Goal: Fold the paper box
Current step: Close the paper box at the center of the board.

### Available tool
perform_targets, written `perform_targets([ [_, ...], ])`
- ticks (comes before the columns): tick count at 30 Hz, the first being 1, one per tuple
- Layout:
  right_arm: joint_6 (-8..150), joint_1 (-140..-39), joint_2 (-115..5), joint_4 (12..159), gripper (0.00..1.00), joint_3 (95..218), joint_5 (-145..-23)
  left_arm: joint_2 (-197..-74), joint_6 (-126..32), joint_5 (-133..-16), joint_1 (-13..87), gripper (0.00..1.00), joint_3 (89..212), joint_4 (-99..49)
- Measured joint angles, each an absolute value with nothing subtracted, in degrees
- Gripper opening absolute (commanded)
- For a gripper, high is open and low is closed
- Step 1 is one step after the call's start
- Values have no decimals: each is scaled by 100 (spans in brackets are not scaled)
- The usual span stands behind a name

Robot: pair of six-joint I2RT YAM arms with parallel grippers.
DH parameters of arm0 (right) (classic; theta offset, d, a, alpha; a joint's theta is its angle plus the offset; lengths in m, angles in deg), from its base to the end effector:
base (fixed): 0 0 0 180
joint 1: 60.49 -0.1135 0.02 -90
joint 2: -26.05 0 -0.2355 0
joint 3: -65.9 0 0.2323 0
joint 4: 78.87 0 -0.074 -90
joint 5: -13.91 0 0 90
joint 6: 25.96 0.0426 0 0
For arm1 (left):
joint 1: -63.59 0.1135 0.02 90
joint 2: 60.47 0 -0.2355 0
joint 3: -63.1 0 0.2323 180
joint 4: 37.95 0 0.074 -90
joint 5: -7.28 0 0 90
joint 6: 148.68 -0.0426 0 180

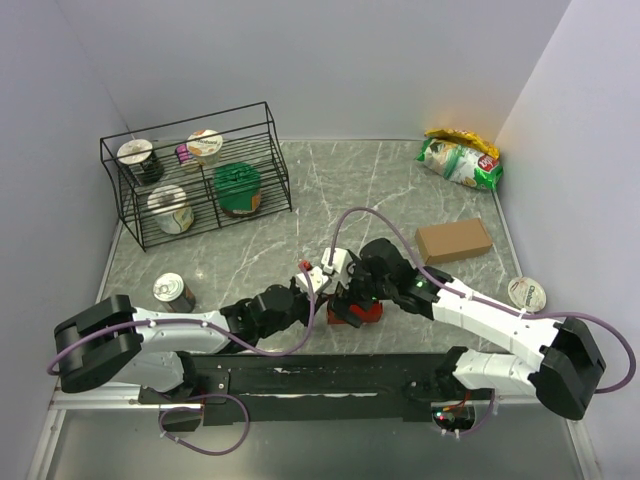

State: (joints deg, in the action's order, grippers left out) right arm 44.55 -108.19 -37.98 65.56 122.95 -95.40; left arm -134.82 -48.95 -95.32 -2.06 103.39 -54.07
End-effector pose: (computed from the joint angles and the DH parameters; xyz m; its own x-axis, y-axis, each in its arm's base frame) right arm 0.1454 0.1808 0.2198 -0.1414 -0.6233 -0.7691 -0.9644 0.2620 -0.0350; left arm 0.1152 -0.2320 0.1746 -0.2610 0.1766 -0.9491 0.7705 0.6304 -0.0946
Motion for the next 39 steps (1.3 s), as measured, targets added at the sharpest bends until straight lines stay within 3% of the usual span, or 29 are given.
perform_targets([
  [22, 4508, -11344, -4034, 6528, 99, 12371, -7971, -13443, -5104, -9103, 12, 1, 10147, -5099],
  [30, 4549, -11425, -2939, 6335, 99, 12389, -7818, -13443, -5142, -8915, 12, 1, 10230, -5094],
  [34, 4628, -11425, -2764, 5855, 94, 12684, -7931, -13443, -5201, -8859, 12, 1, 10252, -5092],
  [39, 4753, -11473, -3238, 5017, 78, 13093, -8067, -13443, -5227, -8845, 12, 1, 10254, -5088],
])
